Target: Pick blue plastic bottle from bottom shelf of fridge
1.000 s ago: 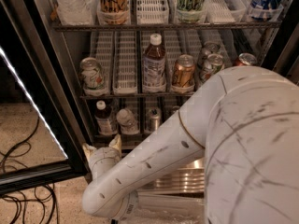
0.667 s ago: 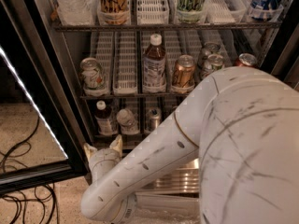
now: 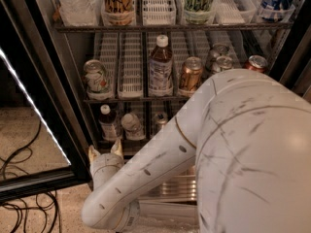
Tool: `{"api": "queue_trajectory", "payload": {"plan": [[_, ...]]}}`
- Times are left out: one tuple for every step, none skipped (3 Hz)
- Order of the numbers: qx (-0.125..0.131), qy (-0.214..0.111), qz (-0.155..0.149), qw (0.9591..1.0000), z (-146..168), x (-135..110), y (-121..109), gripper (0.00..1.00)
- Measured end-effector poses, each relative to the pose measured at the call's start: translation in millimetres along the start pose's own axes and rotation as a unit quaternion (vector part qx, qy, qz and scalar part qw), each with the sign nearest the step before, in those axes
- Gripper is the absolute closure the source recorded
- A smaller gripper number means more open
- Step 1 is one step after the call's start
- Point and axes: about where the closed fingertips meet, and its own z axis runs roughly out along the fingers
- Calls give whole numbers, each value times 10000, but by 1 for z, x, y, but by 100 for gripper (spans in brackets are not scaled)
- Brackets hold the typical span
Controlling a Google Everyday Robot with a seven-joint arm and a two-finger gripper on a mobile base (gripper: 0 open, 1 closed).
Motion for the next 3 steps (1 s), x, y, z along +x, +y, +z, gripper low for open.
{"api": "queue_trajectory", "payload": {"plan": [[36,-127,-135,9998,7,-8,1,36],[133,-223,-174,9995,7,-12,-3,33],[161,-313,-244,9991,11,-13,-2,30]]}}
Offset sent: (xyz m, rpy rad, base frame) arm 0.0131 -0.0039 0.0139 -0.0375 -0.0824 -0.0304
